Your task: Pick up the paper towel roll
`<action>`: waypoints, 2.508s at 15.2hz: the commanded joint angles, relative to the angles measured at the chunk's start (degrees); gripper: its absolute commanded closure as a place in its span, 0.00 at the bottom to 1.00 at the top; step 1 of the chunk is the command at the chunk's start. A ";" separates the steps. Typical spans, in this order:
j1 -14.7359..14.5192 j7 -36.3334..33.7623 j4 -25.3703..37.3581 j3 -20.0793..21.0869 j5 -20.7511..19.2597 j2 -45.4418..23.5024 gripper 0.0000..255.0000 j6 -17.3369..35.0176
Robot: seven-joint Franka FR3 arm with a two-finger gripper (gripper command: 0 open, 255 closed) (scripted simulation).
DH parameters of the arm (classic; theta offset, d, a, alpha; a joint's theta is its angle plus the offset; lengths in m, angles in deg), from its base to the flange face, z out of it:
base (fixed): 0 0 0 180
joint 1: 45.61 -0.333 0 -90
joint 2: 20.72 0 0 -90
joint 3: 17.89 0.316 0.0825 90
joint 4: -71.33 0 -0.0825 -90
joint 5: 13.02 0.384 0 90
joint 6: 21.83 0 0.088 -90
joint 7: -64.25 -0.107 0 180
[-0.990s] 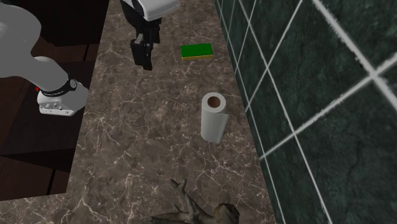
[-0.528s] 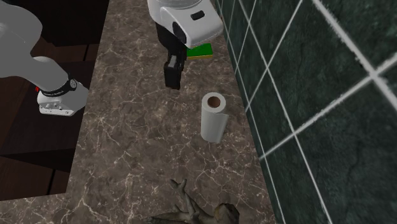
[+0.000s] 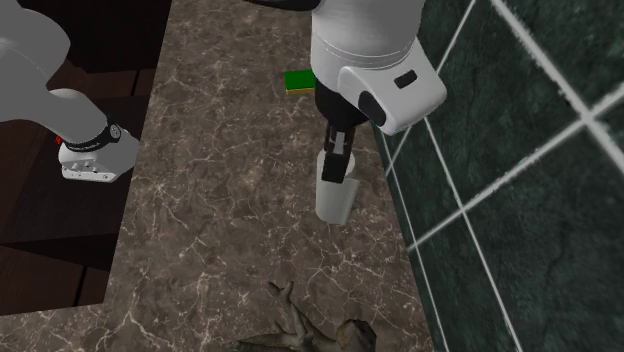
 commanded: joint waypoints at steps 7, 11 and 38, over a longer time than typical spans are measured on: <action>1.45 0.94 2.92 0.14 1.34 -5.00 0.00 2.36; 1.32 1.04 1.60 0.15 1.36 -4.94 0.00 3.60; 3.49 0.05 18.66 0.27 1.98 -8.15 1.00 -10.12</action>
